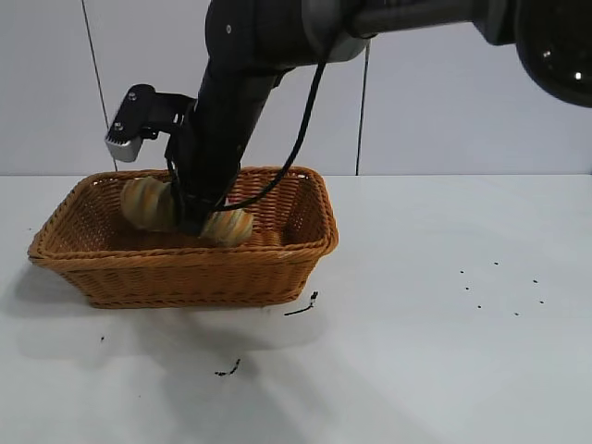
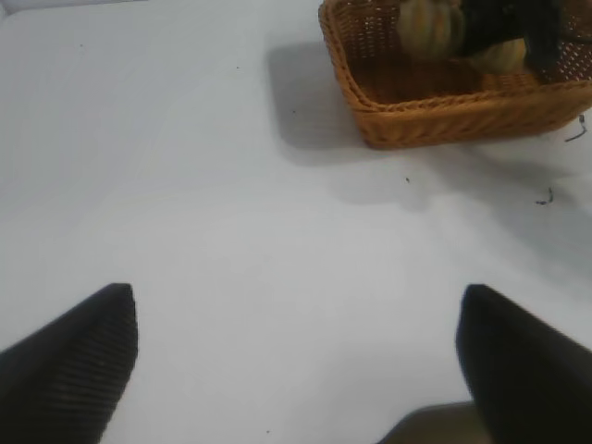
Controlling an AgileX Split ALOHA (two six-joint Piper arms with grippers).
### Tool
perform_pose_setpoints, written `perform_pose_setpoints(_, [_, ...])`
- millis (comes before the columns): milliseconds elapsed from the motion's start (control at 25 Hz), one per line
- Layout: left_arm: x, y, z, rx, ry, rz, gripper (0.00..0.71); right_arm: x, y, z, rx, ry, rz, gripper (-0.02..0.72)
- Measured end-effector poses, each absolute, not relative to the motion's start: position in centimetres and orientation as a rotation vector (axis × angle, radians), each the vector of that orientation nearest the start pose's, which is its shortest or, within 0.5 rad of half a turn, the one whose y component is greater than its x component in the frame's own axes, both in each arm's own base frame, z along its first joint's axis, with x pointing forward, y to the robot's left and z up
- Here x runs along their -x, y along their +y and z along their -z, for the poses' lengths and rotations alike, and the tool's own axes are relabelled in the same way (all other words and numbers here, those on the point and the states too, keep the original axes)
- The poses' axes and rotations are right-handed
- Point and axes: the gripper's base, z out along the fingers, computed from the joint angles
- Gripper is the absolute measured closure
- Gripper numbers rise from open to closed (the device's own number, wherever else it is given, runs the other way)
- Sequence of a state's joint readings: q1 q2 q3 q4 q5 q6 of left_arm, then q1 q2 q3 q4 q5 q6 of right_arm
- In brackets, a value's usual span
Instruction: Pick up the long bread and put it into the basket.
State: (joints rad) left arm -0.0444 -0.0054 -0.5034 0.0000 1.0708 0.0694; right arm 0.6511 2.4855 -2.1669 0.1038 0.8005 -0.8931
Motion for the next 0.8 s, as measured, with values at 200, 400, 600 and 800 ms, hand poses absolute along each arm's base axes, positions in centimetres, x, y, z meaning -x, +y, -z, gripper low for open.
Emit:
perform_pose_setpoints(200, [0.7, 0.0, -27.7, -0.116, 2.042, -0.016, 0.014, -42.8, 33.3, -16.5, 1.736, 1.891, -0.032, 0.072])
perform_pose_setpoints(400, [0.7, 0.0, -27.7, -0.116, 2.042, -0.016, 0.014, -42.9, 32.0, -21.2, 1.545, 1.97, -0.079, 0.072])
perform_pose_setpoints(600, [0.7, 0.0, -27.7, -0.116, 2.042, -0.016, 0.014, -43.4, 29.0, -25.6, 1.055, 2.241, -0.222, 0.072])
perform_pose_setpoints(800, [0.7, 0.0, -27.7, -0.116, 2.042, -0.016, 0.014, -45.2, 24.4, -26.6, 0.651, 2.431, -0.205, 0.072])
